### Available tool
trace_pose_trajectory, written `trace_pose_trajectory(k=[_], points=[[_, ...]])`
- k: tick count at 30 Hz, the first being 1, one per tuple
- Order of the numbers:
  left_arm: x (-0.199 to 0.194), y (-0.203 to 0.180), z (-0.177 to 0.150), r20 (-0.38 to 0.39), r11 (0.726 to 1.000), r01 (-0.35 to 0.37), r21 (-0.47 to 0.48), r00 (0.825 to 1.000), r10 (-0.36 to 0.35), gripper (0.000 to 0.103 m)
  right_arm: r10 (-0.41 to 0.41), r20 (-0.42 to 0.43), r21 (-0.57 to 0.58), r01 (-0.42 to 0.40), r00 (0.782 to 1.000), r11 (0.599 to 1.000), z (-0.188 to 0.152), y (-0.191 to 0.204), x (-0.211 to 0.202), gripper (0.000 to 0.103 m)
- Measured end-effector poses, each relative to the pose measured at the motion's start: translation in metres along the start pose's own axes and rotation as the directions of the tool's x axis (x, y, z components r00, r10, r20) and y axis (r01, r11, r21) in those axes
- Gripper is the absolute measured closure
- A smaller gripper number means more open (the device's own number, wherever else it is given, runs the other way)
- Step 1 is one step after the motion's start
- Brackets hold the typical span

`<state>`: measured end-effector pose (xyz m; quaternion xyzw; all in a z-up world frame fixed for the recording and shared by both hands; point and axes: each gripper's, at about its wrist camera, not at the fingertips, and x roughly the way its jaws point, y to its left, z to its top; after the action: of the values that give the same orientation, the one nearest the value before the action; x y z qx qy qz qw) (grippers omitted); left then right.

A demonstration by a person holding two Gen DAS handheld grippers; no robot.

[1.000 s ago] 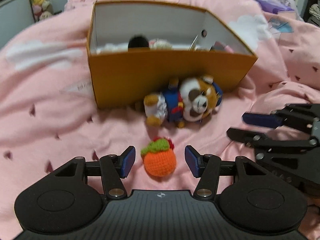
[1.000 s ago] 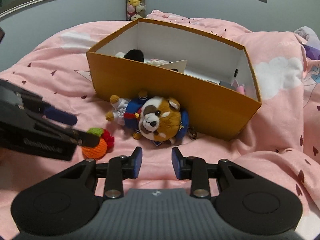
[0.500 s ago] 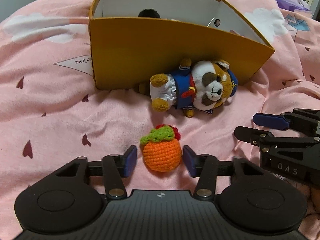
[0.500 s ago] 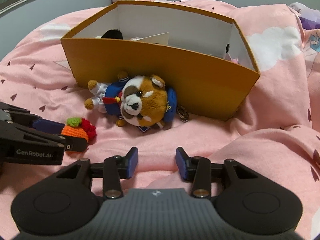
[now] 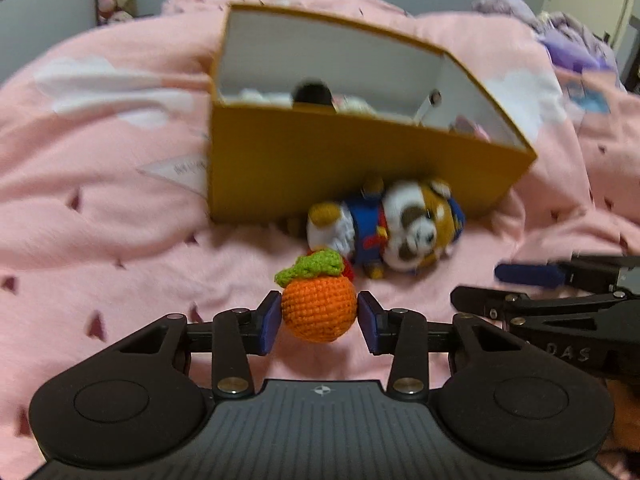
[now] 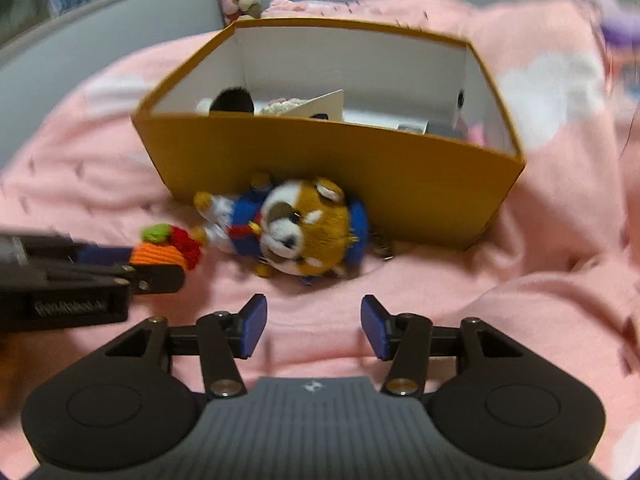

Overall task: Organize objects
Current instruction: 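Grasp the orange crocheted fruit with left while right grasps the red-panda plush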

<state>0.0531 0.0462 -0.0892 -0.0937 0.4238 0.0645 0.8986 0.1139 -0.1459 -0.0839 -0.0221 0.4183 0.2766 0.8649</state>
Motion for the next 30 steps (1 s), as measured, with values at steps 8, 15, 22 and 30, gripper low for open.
trace_pose_trajectory(k=[8, 15, 22, 30], points=[[-0.008, 0.005, 0.018, 0.035, 0.994, -0.104, 0.027, 0.994, 0.103, 0.056, 0.026, 0.016, 0.288, -0.029, 1.0, 0.957, 0.03, -0.007, 0.009, 0.041], [-0.007, 0.001, 0.021, 0.041, 0.992, -0.112, 0.052, 0.993, 0.11, 0.056, 0.102, -0.042, 0.531, -0.064, 0.994, 0.845, 0.032, -0.02, 0.038, 0.037], [0.007, 0.004, 0.024, 0.007, 0.995, -0.098, 0.03, 0.995, 0.098, 0.056, 0.082, -0.047, 0.538, -0.044, 0.996, 0.842, 0.039, -0.013, 0.056, 0.026], [0.012, 0.006, 0.022, -0.014, 0.996, -0.089, 0.015, 0.996, 0.09, 0.056, 0.083, -0.096, 0.589, -0.011, 0.992, 0.808, 0.034, -0.023, 0.083, 0.026]])
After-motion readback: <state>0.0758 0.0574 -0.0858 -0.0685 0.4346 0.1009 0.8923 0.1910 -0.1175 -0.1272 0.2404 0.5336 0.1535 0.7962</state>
